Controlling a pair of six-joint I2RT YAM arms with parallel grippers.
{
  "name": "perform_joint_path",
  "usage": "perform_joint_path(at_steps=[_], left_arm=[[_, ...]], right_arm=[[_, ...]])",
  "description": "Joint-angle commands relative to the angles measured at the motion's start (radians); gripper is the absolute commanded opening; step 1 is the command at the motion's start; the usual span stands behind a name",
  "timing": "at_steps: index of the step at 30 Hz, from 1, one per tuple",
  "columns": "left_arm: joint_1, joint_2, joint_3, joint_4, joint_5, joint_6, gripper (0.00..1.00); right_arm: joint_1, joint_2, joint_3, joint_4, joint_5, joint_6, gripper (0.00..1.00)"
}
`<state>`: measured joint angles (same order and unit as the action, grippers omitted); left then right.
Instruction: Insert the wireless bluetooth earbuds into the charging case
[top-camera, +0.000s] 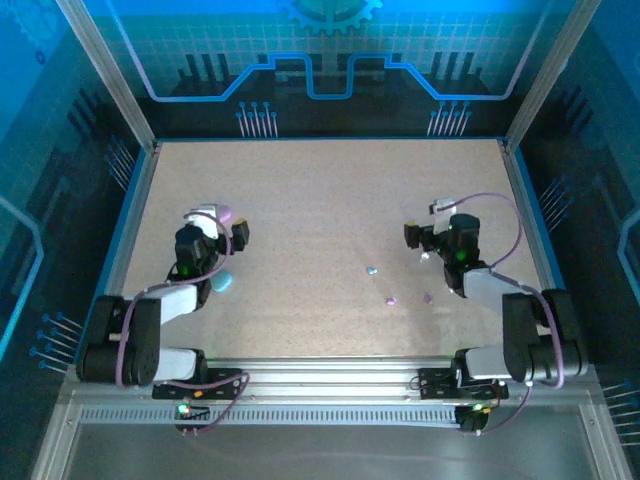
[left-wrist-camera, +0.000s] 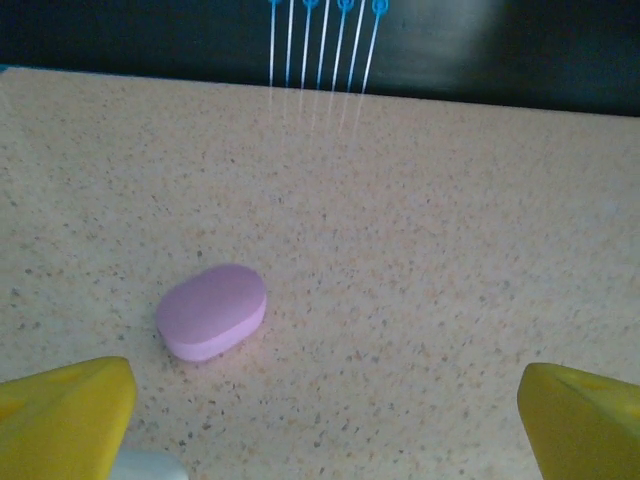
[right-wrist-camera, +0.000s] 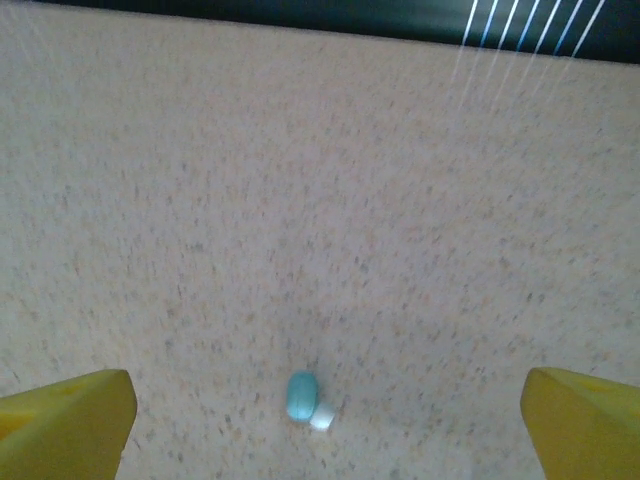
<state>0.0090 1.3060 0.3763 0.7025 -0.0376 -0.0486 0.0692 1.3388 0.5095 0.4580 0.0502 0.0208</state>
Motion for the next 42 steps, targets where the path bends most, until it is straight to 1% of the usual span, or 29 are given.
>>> perform_joint_path(at_steps=[1, 2, 3, 4, 5, 6, 7, 9, 10, 12, 14, 16, 18, 21, 24, 26, 29, 30, 34, 37, 39, 42], left_arm=[[0.019, -0.101, 0.110, -0.286, -0.028, -0.119, 0.99], [0.019, -0.121, 0.137, -0.344, -0.027, -0.145, 0.99], [0.020, -0.138, 0.163, -0.405, -0.032, -0.175, 0.99], [0.020, -0.151, 0.191, -0.455, -0.054, -0.213, 0.99], [0.022, -0.158, 0.212, -0.492, -0.081, -0.252, 0.99], [0.027, -0.163, 0.233, -0.541, -0.087, -0.281, 0.99], [0.034, -0.163, 0.249, -0.563, -0.064, -0.292, 0.99], [0.048, -0.146, 0.279, -0.601, 0.004, -0.304, 0.99], [0.052, -0.128, 0.301, -0.629, 0.019, -0.313, 0.99], [0.057, -0.065, 0.372, -0.740, 0.043, -0.324, 0.99], [0.058, 0.017, 0.460, -0.847, 0.057, -0.317, 0.99], [0.059, 0.105, 0.545, -0.920, 0.089, -0.294, 0.97], [0.058, 0.199, 0.640, -0.994, 0.101, -0.259, 0.91], [0.059, 0.320, 0.767, -1.091, 0.058, -0.210, 0.89], [0.061, 0.424, 0.877, -1.151, 0.006, -0.162, 0.90], [0.068, 0.487, 0.945, -1.191, 0.001, -0.142, 0.91], [0.086, 0.568, 1.012, -1.215, -0.003, -0.131, 0.92], [0.091, 0.590, 1.028, -1.215, 0.002, -0.131, 0.92], [0.101, 0.660, 1.085, -1.235, 0.037, -0.103, 0.92], [0.101, 0.691, 1.107, -1.226, 0.045, -0.055, 0.92], [0.103, 0.715, 1.127, -1.226, 0.053, -0.023, 0.93], [0.105, 0.750, 1.158, -1.226, 0.057, 0.015, 0.93]], right_arm=[[0.001, -0.096, 0.104, -0.269, 0.017, 0.116, 1.00], [0.000, -0.116, 0.123, -0.310, 0.023, 0.169, 1.00], [-0.008, -0.135, 0.148, -0.368, -0.011, 0.227, 1.00], [-0.025, -0.148, 0.166, -0.404, -0.094, 0.272, 1.00], [-0.042, -0.157, 0.169, -0.400, -0.194, 0.305, 1.00], [-0.064, -0.157, 0.168, -0.377, -0.329, 0.333, 1.00], [-0.074, -0.152, 0.177, -0.368, -0.406, 0.353, 1.00], [-0.083, -0.131, 0.225, -0.436, -0.460, 0.391, 1.00], [-0.087, -0.122, 0.248, -0.460, -0.496, 0.383, 1.00], [-0.084, -0.110, 0.280, -0.478, -0.577, 0.371, 1.00], [-0.078, -0.107, 0.302, -0.502, -0.610, 0.364, 0.98], [-0.066, -0.112, 0.322, -0.535, -0.613, 0.343, 0.97], [-0.048, -0.121, 0.339, -0.572, -0.600, 0.318, 0.96], [-0.026, -0.131, 0.356, -0.616, -0.597, 0.286, 0.95], [-0.004, -0.133, 0.387, -0.683, -0.598, 0.245, 0.95], [0.009, -0.135, 0.409, -0.728, -0.594, 0.217, 0.95], [0.020, -0.140, 0.417, -0.755, -0.585, 0.208, 0.96], [0.021, -0.143, 0.415, -0.757, -0.577, 0.217, 1.00], [0.003, -0.181, 0.389, -0.727, -0.548, 0.277, 1.00], [-0.025, -0.240, 0.376, -0.725, -0.451, 0.355, 1.00], [-0.044, -0.281, 0.316, -0.691, -0.458, 0.370, 1.00], [-0.049, -0.311, 0.290, -0.670, -0.469, 0.384, 1.00]])
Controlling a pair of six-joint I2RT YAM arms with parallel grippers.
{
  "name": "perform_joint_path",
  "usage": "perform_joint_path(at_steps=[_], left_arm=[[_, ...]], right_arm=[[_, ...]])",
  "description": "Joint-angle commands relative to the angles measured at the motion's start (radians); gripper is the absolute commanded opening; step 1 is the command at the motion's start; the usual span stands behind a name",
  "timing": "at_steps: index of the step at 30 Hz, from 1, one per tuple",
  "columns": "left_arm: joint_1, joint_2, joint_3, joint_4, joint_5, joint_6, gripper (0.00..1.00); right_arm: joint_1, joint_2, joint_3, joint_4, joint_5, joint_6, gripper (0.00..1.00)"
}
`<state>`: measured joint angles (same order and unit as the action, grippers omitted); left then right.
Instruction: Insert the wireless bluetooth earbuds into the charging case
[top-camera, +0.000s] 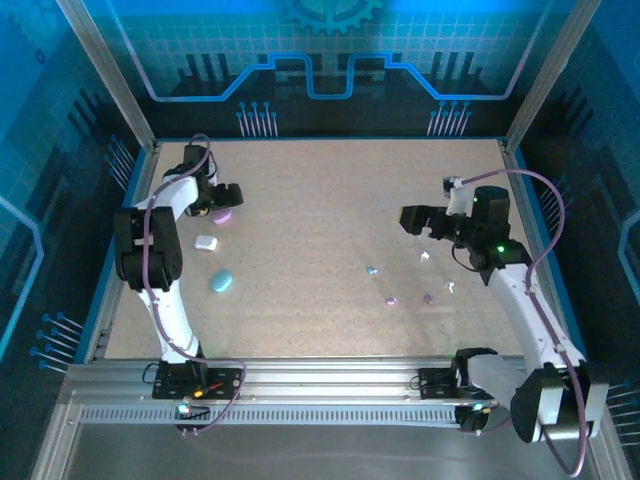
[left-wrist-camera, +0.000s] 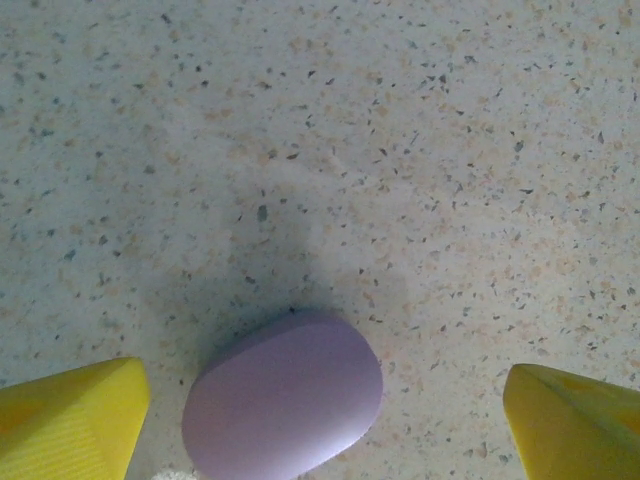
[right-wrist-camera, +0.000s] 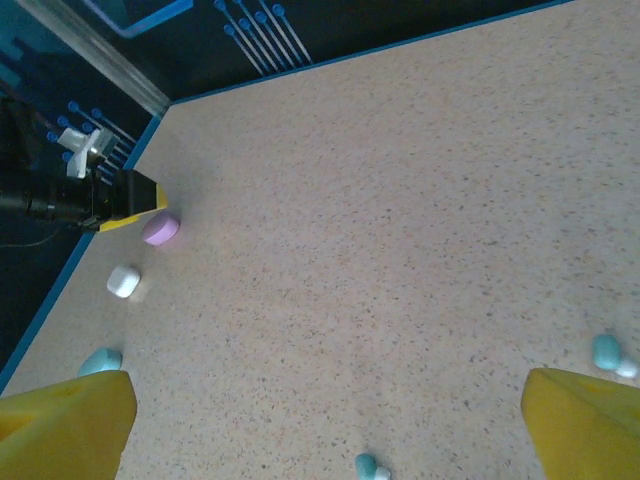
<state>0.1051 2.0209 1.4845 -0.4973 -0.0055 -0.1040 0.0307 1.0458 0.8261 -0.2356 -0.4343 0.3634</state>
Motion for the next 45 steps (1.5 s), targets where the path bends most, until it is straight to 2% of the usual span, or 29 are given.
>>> perform_joint_path(at_steps=[1, 10, 16, 22, 33, 45], left_arm=[[0.009, 0.046, 0.066, -0.040, 0.022, 0.080, 0.93], [0.010, 0.116, 0.132, -0.128, 0.104, 0.144, 0.89], [0.007, 0.117, 0.133, -0.165, 0.105, 0.154, 0.83], [-0.011, 0.102, 0.123, -0.196, 0.070, 0.178, 0.78], [-0.056, 0.100, 0.111, -0.219, -0.012, 0.213, 0.62], [-0.076, 0.108, 0.091, -0.209, -0.070, 0.217, 0.58]], right_arm=[[-0.012, -0.020, -0.027, 0.023, 0.011, 0.041, 1.00], [-0.009, 0.010, -0.017, -0.009, -0.011, 0.045, 1.00], [-0.009, 0.022, -0.019, -0.008, -0.002, 0.054, 1.00], [-0.009, 0.025, -0.030, -0.002, 0.010, 0.057, 1.00], [-0.008, 0.018, -0.036, -0.010, 0.018, 0.065, 1.00], [-0.008, 0.007, -0.040, -0.021, 0.030, 0.074, 1.00]])
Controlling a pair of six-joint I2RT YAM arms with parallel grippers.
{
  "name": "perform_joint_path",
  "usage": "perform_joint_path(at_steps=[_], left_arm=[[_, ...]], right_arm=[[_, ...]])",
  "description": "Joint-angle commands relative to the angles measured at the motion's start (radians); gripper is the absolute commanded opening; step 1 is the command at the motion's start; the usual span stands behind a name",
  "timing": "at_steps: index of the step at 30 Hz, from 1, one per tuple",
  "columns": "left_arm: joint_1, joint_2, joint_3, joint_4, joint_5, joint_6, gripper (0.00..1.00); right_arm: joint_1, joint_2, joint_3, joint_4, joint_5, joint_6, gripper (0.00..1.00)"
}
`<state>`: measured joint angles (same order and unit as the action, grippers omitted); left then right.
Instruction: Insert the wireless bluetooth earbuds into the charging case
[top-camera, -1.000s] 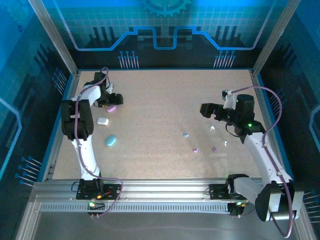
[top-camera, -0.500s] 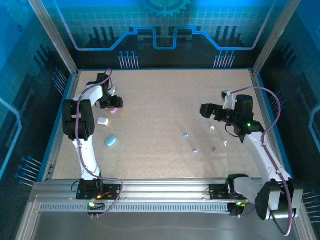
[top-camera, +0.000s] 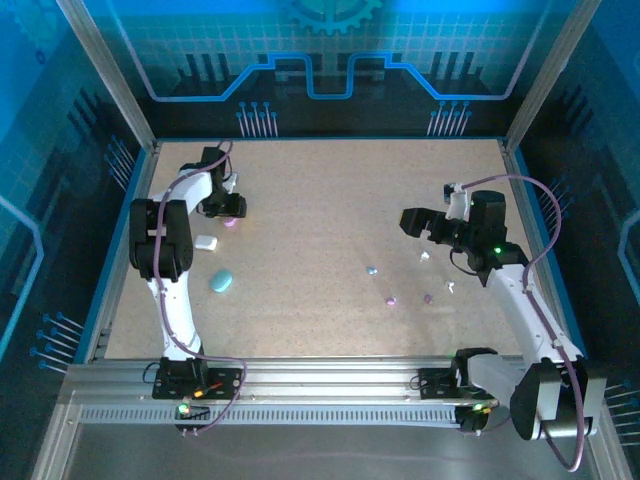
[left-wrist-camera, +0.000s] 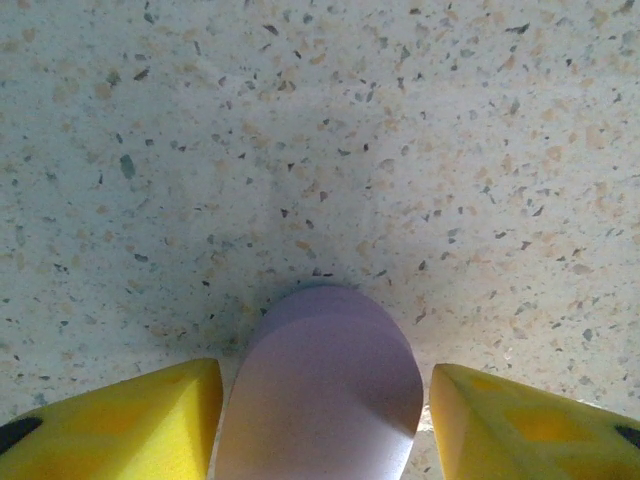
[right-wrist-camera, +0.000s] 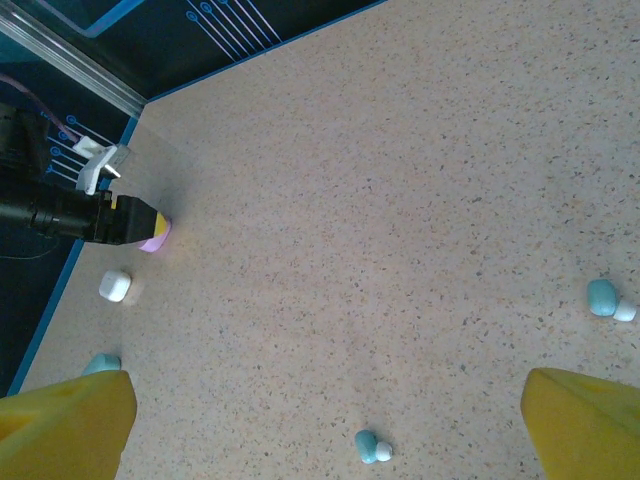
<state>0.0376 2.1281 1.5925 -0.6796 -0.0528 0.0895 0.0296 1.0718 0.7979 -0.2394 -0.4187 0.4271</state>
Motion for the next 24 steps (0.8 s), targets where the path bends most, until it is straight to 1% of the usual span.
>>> perform_joint_path(at_steps=[1, 10, 13, 18, 24], left_arm=[[-0.008, 0.002, -0.019, -0.024, -0.022, 0.026, 0.58], [-0.010, 0.021, -0.027, -0.018, -0.010, 0.024, 0.57], [-0.012, 0.026, -0.023, -0.027, 0.000, 0.024, 0.48], [-0.030, 0.011, -0.033, -0.031, 0.005, 0.030, 0.42], [-0.079, -0.048, -0.086, -0.010, 0.046, 0.025, 0.39]], right_arm=[[-0.008, -0.019, -0.009, -0.018, 0.014, 0.011, 1.00], [-0.007, -0.019, -0.007, -0.023, 0.023, 0.010, 1.00], [-0.007, -0.018, -0.003, -0.026, 0.021, 0.011, 1.00], [-0.008, -0.016, 0.001, -0.033, 0.027, 0.014, 1.00], [-0.007, -0.011, 0.003, -0.041, 0.034, 0.022, 0.99]])
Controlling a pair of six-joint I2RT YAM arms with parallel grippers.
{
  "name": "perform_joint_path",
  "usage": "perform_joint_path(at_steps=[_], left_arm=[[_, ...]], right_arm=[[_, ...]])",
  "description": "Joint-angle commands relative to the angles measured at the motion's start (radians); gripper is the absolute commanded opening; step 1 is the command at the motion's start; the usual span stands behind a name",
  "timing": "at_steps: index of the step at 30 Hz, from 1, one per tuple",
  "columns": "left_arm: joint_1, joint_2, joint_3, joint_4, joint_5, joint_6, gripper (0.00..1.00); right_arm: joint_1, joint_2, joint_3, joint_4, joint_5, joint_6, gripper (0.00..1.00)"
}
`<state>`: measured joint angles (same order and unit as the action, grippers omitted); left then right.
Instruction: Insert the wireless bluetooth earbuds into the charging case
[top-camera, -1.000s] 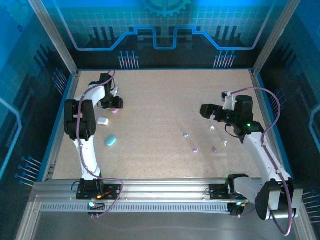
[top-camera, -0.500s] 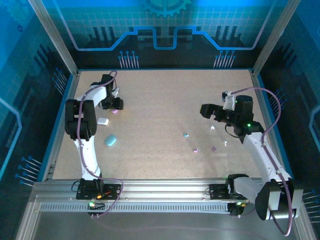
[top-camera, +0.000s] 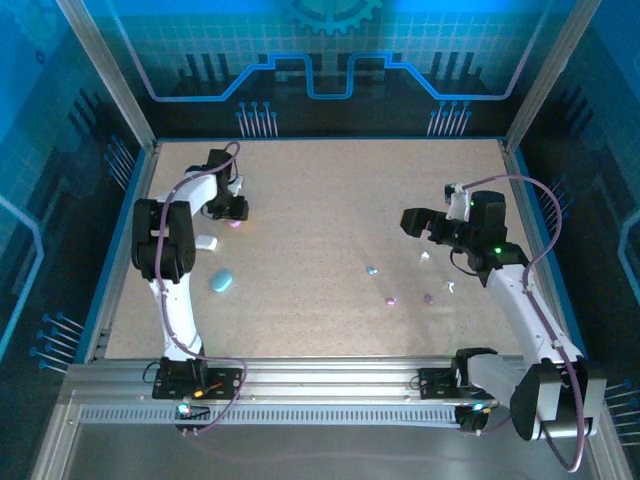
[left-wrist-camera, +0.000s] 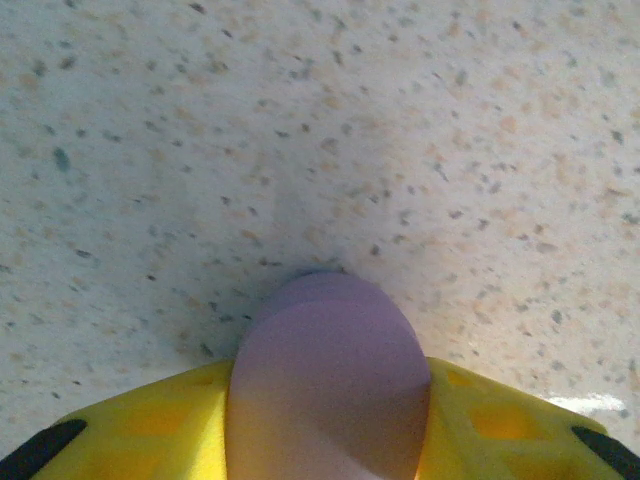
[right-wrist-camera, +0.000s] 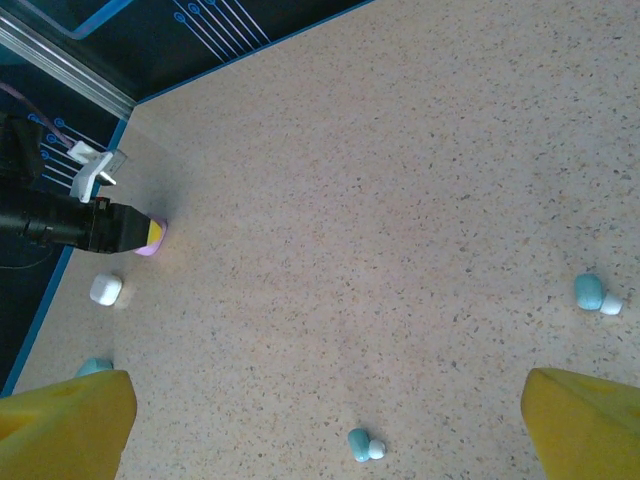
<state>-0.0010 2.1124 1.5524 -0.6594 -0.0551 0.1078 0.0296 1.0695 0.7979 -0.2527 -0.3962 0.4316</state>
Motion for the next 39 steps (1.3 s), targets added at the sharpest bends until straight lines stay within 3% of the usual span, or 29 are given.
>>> perform_joint_path(at_steps=[1, 11, 20, 31, 39], left_arm=[[-0.058, -0.048, -0.058, -0.025, 0.049, 0.006, 0.39], [-0.321, -0.104, -0.139, 0.004, 0.064, 0.019, 0.39], [-0.571, -0.132, -0.196, 0.000, -0.026, 0.020, 0.42], [-0.600, -0.158, -0.221, 0.012, -0.045, 0.011, 0.56], [-0.600, -0.169, -0.244, 0.045, -0.017, 0.022, 0.45]], right_arm=[[-0.008, -0.007, 0.002, -0.031, 0.016, 0.023, 1.00], [-0.008, 0.017, -0.018, -0.048, 0.006, 0.076, 0.97], [-0.011, -0.027, -0.046, -0.069, 0.057, 0.099, 0.97], [-0.013, -0.031, -0.049, -0.066, 0.056, 0.108, 0.98], [-0.016, -0.031, -0.053, -0.065, 0.056, 0.111, 0.98]])
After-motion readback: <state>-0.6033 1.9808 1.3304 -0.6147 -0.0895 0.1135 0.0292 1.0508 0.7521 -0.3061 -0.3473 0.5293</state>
